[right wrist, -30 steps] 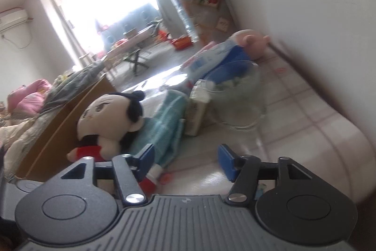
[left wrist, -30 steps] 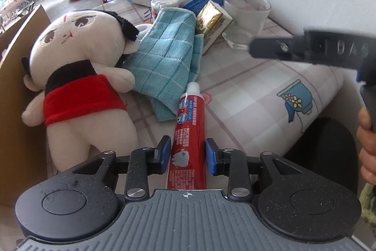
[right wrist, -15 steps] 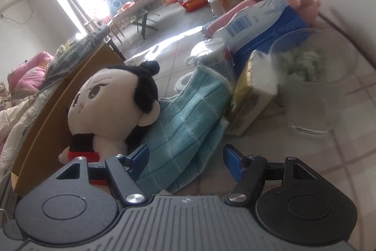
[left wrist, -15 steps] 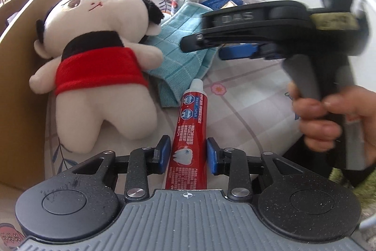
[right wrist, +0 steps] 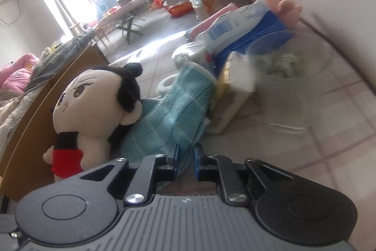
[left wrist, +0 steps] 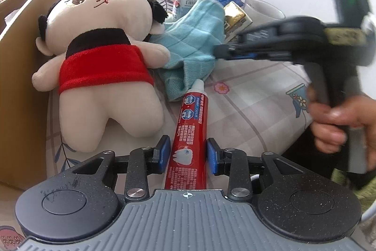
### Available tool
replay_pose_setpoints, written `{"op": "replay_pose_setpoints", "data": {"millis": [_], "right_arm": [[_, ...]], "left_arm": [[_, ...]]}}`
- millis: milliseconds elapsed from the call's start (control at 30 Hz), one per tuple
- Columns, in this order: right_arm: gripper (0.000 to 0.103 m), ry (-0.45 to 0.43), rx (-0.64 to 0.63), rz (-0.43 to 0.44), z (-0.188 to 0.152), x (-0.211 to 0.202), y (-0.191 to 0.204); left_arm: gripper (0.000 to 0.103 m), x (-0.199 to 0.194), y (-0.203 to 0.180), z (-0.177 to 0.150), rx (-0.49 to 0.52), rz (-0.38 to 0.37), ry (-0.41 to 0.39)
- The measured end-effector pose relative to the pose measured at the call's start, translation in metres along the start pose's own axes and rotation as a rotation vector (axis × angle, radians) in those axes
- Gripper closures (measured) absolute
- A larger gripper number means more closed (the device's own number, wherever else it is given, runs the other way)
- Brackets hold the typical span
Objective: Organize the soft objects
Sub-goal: 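Grasp the light-blue towel with the right gripper while the left gripper holds the toothpaste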
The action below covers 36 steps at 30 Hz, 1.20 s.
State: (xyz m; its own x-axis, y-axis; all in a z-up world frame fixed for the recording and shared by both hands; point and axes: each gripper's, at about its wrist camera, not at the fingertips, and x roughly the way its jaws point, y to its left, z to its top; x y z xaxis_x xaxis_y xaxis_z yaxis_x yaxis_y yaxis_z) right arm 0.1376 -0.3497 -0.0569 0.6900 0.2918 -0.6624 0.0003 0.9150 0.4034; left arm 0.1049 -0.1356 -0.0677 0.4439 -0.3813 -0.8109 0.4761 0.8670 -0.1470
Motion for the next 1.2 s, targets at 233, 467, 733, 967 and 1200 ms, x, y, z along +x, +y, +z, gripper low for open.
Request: {"op": "replay_pose_setpoints", "data": {"millis": [233,467,733,967,1200], "right_arm": [[0.087,0.02,0.092,-0.004,-0.015,-0.025,-0.03],[0.034,0.001,0.132,0.052,-0.001,0.001,-0.015],[0.068,0.025,0.034,0.057,0.006,0.034,0.021],[0.093,-0.075,0.013,0.01,0.004,0.004,0.014],[0.094,-0.083,-0.014,-0.031,-0.013,-0.044,0.0]], "left_arm": [[0.07,0.003,0.002,0.003,-0.019,-0.007,0.015],[0.071,0.0,0.002,0.0,-0.039,0.022,0.009],[0.071,-0.003,0.008,-0.005,-0.065,0.04,0.006],[0.071,-0.004,0.007,-0.005,-0.051,0.05,0.007],[0.07,0.0,0.0,-0.002,-0.041,0.029,0.01]]}}
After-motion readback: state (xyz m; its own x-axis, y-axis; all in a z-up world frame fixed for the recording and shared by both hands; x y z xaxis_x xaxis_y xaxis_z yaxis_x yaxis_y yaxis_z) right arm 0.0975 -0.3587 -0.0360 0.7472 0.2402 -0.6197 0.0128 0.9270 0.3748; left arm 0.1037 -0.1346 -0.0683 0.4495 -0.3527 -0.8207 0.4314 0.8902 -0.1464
